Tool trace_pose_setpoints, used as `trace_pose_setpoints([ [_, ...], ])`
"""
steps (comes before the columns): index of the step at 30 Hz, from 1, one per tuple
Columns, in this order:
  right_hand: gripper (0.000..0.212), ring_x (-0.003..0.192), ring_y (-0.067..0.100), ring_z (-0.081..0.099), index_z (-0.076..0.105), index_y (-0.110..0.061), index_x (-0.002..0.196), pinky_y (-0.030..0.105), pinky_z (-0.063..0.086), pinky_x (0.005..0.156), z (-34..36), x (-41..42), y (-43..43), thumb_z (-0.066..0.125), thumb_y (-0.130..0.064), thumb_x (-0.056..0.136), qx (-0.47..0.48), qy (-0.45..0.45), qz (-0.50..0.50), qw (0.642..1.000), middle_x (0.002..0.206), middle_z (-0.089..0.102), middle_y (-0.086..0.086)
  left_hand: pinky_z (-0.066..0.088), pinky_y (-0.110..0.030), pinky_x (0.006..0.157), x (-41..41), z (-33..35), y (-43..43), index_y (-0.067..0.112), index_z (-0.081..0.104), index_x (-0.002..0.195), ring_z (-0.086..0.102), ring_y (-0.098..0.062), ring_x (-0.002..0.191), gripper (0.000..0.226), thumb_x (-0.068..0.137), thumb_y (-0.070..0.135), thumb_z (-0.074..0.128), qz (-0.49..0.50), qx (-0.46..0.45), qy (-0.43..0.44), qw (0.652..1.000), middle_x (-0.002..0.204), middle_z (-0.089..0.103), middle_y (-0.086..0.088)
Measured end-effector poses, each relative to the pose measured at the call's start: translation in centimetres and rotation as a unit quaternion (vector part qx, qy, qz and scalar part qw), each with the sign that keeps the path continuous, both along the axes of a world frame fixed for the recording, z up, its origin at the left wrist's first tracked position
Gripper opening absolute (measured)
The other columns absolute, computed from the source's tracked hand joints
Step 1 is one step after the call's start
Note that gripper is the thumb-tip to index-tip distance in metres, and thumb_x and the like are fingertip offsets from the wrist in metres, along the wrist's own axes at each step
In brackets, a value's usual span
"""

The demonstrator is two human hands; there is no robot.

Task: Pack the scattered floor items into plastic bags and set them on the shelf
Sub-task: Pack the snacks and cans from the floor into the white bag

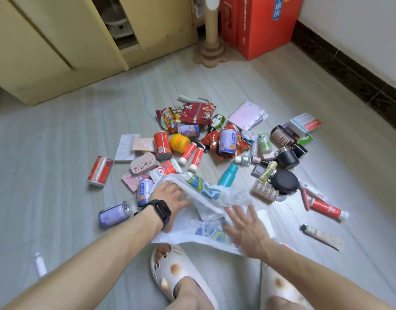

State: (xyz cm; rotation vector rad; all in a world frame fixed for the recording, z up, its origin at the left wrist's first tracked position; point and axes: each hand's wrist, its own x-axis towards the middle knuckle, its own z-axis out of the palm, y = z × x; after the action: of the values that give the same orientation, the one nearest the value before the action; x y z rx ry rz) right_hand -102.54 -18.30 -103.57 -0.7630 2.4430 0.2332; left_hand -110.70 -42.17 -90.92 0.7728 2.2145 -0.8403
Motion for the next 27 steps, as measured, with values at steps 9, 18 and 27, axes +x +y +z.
trace_pose_setpoints([
  [9, 0.090, 0.152, 0.023, -0.011, 0.007, -0.040, 0.156, 0.062, 0.001, 0.117, 6.0, -7.2, 15.3, 0.061, -0.034, 0.083, 0.134, 0.034, -0.127, 0.982, 0.163, -0.023, 0.004, 0.005, -0.038, 0.117, -2.5, -3.8, 9.1, 0.034, 0.025, 0.150, 0.013, -0.028, 0.146, 0.085, 0.078, 0.045, 0.067, 0.045, 0.073, 0.016, 0.996, 0.158, 0.020, -0.010],
  [18, 0.090, 0.152, 0.019, -0.003, 0.019, -0.032, 0.154, 0.051, 0.009, 0.119, 13.2, -5.2, 12.2, 0.064, -0.034, 0.077, -0.003, 0.019, -0.174, 0.985, 0.165, -0.014, -0.001, 0.004, -0.042, 0.119, -1.3, 5.0, 3.7, 0.045, 0.015, 0.151, 0.008, -0.031, 0.148, 0.087, 0.076, 0.039, 0.059, 0.074, 0.073, -0.008, 0.995, 0.163, 0.010, -0.006],
  [27, 0.097, 0.147, 0.020, 0.021, 0.019, -0.037, 0.154, 0.039, 0.028, 0.118, 15.5, -3.1, 10.4, 0.061, -0.031, 0.067, -0.017, -0.116, -0.195, 0.974, 0.163, 0.014, -0.007, 0.030, -0.033, 0.111, 4.9, 6.0, -0.2, 0.044, 0.026, 0.148, 0.037, -0.021, 0.137, 0.084, 0.073, 0.039, 0.062, 0.098, 0.106, -0.071, 0.987, 0.145, 0.045, -0.001],
])
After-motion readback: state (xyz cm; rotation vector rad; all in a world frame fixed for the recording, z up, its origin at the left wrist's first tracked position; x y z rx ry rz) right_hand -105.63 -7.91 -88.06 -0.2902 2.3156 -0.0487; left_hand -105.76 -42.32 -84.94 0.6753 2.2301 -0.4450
